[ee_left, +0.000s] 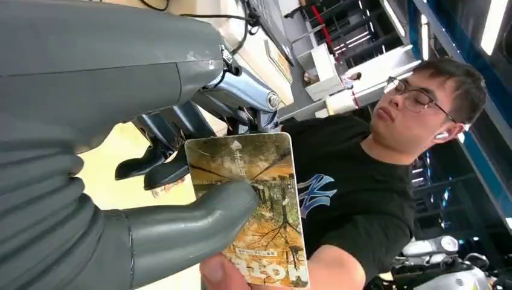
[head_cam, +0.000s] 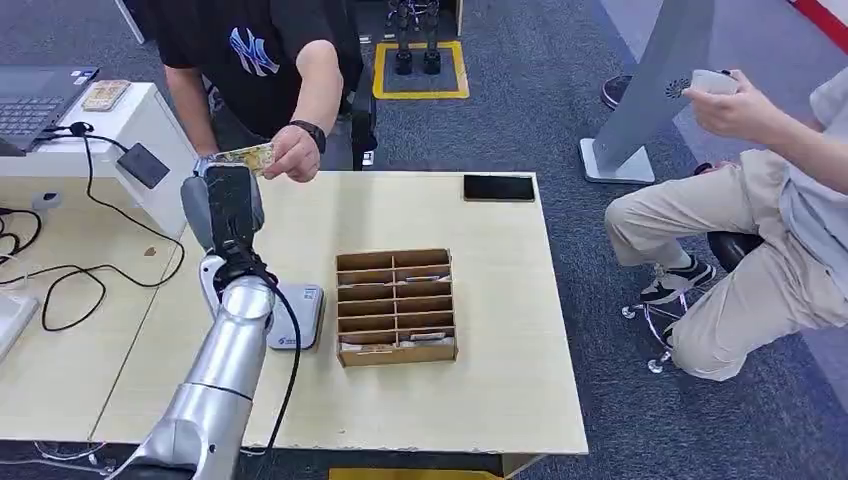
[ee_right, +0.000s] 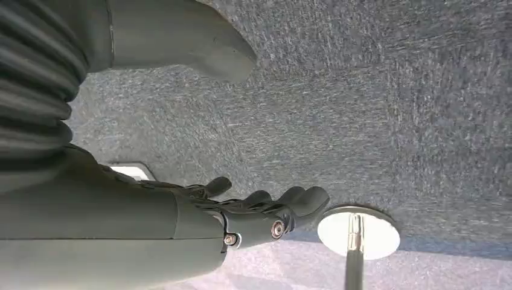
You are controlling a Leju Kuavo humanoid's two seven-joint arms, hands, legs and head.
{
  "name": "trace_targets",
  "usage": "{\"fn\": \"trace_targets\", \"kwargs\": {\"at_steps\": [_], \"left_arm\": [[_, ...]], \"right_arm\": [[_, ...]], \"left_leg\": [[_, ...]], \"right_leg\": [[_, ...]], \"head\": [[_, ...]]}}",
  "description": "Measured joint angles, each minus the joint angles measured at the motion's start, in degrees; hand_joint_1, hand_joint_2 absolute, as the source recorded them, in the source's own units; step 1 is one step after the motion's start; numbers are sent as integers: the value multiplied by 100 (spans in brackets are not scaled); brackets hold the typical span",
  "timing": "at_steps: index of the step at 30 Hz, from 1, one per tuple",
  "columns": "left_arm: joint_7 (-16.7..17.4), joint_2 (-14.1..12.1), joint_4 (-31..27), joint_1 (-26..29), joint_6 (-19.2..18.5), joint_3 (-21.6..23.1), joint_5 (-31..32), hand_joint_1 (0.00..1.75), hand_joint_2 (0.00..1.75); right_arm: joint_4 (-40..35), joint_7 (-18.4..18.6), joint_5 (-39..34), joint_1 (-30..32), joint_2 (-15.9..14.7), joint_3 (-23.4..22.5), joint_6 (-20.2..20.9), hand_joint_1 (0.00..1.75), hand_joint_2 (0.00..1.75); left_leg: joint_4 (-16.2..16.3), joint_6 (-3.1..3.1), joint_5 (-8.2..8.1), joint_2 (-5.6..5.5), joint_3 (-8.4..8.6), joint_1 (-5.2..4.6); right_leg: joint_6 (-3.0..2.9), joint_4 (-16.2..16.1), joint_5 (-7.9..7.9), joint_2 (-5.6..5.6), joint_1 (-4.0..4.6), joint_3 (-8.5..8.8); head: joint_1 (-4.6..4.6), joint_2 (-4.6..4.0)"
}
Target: Pass the card to the sensor for recognition and then transmit it.
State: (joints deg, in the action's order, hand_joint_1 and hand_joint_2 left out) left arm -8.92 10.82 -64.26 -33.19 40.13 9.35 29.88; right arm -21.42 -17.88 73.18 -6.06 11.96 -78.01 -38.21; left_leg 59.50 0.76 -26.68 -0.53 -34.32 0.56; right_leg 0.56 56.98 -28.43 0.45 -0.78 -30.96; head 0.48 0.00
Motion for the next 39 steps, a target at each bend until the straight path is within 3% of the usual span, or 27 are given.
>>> {"fn": "trace_targets", "kwargs": {"at_steps": [2, 3, 4, 5, 12, 13, 24, 33, 34, 36, 39], "left_arm": [[2, -4, 57, -32, 0, 0, -7, 175, 175], [4, -4, 79, -37, 0, 0, -7, 150, 175], [4, -7, 99, -41, 0, 0, -7, 12, 175], [4, -7, 109, -43, 0, 0, -5, 0, 175], [4, 4, 227, -147, 0, 0, 13, 0, 175], [0, 13, 245, -148, 0, 2, 13, 0, 0], [-238, 28, 217, 39, -103, 103, -491, 0, 0], [-618, -26, -855, 846, -101, 422, -1219, 0, 0], [-693, -44, -1028, 950, -103, 459, -1312, 0, 175], [-791, -90, -1360, 1191, -173, 525, -1555, 0, 175], [-885, -151, -1834, 1645, -589, 638, -2353, 0, 175]], "right_arm": [[0, 9, 0, 1, 0, 11, 0, 0, 175], [0, 11, 0, 1, 0, 15, 0, 0, 175], [0, 11, 0, 1, 0, 18, 0, 0, 175], [2, 11, 0, 0, 0, 20, 0, 0, 175], [7, 11, -17, -15, 0, 26, 0, 0, 175], [9, 11, -24, -17, 2, 26, 0, 0, 175], [9, -39, -118, -12, 42, 26, 0, 0, 175], [-57, -55, -229, 26, 87, 5, 0, 0, 175], [-77, -59, -234, 33, 98, -9, 0, 0, 175], [-116, -63, -251, 45, 125, -31, 0, 0, 175], [-199, -94, -321, 54, 171, -105, 0, 0, 175]], "left_leg": [[0, 0, 0, 5, -2, 0], [0, 0, 0, 6, -3, 0], [0, 0, 0, 6, -4, 0], [0, 0, -1, 6, -5, 0], [0, 0, 0, 5, -9, 0], [0, 0, 0, 5, -9, 0], [0, 0, 0, 5, -10, -1], [-1, 0, -1, 5, -14, -1], [-1, 0, -1, 6, -14, 0], [-1, 0, -2, 6, -14, -1], [-1, -1, -3, 6, -14, -1]], "right_leg": [[0, 0, 0, 6, 0, -4], [0, 0, 0, 7, 0, -6], [0, 0, 0, 8, 0, -7], [0, 0, 0, 8, 0, -9], [0, 0, 0, 7, 0, -12], [0, 0, 0, 7, 0, -12], [0, 0, 0, 7, 0, -11], [0, 0, 0, 7, 0, -15], [0, 0, -1, 7, 0, -15], [0, -1, -1, 7, 0, -15], [-1, -1, -2, 7, 0, -16]], "head": [[-2, 0], [-2, 0], [-2, 0], [-2, 0], [0, 0], [-2, 0], [-2, 0], [0, 0], [0, 0], [-2, 0], [-2, 0]]}}
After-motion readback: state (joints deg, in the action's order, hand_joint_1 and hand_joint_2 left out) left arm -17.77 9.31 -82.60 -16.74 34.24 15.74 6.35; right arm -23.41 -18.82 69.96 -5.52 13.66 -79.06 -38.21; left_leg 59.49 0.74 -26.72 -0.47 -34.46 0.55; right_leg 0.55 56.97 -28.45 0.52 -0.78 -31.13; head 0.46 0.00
